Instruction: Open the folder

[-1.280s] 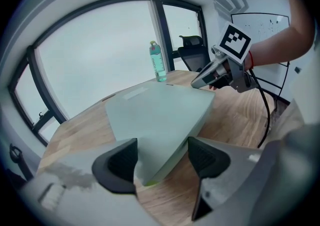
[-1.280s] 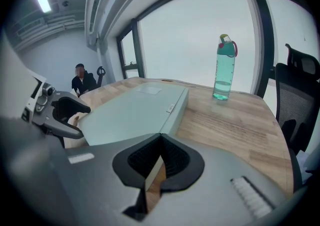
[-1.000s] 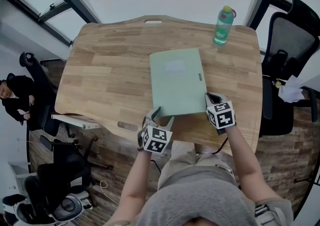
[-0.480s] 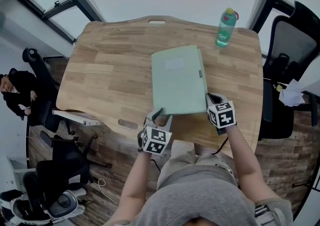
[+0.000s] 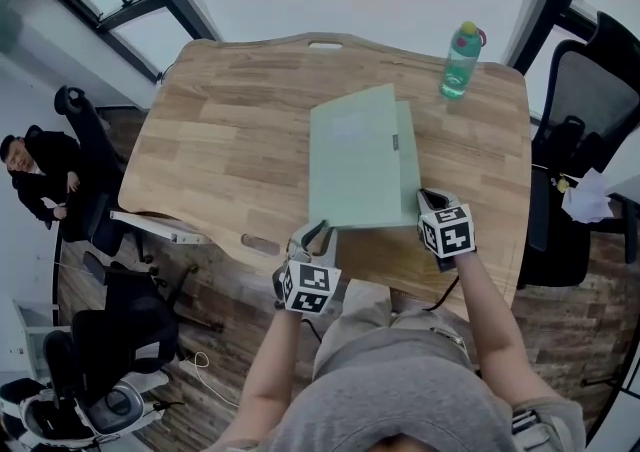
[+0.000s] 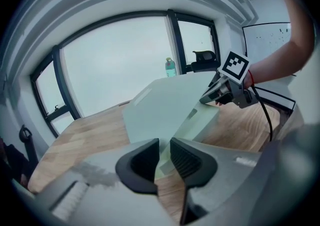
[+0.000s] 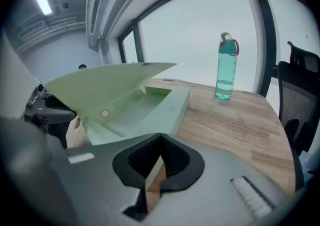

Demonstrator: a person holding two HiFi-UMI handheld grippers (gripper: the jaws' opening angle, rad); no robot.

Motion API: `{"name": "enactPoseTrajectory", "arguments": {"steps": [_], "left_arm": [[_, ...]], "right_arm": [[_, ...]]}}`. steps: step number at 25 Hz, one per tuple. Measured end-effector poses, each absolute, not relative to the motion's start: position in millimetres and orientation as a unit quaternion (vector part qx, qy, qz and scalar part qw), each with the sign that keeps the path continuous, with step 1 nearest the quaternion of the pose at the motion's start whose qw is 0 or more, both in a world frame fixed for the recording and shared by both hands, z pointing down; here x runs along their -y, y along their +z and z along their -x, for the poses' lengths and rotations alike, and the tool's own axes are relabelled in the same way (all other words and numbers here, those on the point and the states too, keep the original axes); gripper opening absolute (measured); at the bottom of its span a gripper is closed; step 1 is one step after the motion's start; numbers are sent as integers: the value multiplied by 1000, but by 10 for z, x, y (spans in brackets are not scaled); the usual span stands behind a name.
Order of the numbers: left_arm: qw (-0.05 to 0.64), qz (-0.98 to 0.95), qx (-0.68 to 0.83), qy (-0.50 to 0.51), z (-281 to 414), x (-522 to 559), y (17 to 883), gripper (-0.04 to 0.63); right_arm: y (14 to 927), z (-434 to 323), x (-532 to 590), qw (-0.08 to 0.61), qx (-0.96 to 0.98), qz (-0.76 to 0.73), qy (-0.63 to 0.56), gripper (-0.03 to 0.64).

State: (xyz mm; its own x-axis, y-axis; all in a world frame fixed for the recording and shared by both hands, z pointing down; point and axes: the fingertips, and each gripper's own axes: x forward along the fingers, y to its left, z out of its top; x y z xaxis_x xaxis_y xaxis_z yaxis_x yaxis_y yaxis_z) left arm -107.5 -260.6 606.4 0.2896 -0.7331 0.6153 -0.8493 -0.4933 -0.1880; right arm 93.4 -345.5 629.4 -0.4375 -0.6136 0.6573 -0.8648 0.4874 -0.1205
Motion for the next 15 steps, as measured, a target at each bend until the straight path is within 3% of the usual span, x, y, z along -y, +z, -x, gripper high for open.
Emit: {"name": "enactPoseTrajectory", "arguments": {"steps": [15], "left_arm": [[86,-754,583,291,1516,2562,5935,20]], "right_arm": [[6292,-918,3457,292,815,-454,211,1]]}}
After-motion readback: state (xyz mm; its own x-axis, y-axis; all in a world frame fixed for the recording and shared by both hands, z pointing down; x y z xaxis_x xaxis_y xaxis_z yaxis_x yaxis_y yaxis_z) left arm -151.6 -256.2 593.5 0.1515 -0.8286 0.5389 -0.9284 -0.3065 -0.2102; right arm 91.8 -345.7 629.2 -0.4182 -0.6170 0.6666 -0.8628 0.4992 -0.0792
